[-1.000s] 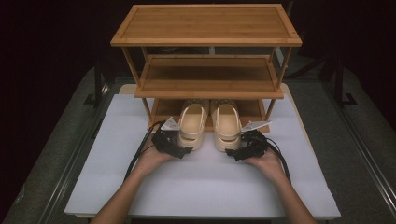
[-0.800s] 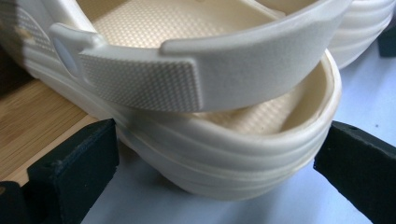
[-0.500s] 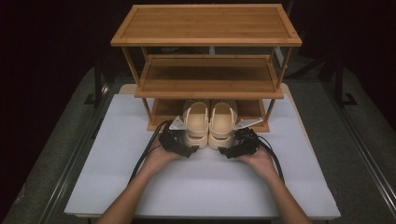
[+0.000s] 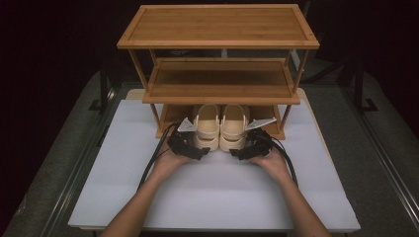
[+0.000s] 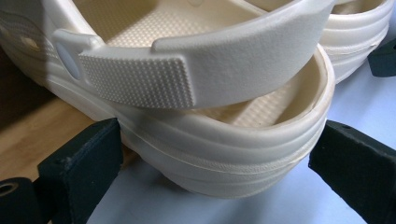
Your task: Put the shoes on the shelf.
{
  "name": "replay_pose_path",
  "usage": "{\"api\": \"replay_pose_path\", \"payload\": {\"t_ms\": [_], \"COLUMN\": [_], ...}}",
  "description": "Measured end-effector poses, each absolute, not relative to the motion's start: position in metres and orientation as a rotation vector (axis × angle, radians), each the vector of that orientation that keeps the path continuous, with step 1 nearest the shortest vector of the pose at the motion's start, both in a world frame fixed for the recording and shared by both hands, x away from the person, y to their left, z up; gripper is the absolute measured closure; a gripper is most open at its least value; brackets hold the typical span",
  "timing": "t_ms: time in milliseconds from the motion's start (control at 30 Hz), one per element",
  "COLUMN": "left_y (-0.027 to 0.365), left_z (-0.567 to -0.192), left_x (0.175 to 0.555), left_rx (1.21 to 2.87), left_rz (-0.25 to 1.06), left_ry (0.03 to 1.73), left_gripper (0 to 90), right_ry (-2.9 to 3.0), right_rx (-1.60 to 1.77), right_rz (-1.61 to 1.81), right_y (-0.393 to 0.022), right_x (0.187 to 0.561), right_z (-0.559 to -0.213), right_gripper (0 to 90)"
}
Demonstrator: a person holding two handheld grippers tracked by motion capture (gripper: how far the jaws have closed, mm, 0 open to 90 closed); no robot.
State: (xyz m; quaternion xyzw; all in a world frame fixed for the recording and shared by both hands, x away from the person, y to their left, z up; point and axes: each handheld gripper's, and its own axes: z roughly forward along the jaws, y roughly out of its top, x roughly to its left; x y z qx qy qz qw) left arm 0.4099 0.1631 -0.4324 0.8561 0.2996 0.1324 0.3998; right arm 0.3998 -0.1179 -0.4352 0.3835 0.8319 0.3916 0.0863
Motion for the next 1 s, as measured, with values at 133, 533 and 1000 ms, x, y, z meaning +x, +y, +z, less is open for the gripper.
{"api": "replay_pose_path", "payload": {"t_ms": [133,533,1000], "left_y": [0.164,0.166,0.164], "left_z": [-0.433,-0.435,-0.435], "left_x": [0.417,0.432,0.448], "left_rx": [2.153,2.155,2.144], "left_rz": [0.338,0.374,0.416], "left_ry": [0.772,0.792,0.806], "left_gripper": [3.4,4.2,5.8], "right_ry": [2.48,2.476,2.439], "right_rx": [1.136,1.086,1.119], "right_rz": [1.167,1.162,1.148], "right_y": [-0.117,-0.113,-0.105], "right_x": [0.41,0.432,0.447], "right_z": [-0.434,-0.436,-0.443], "right_gripper": [4.7,4.7,4.6]}}
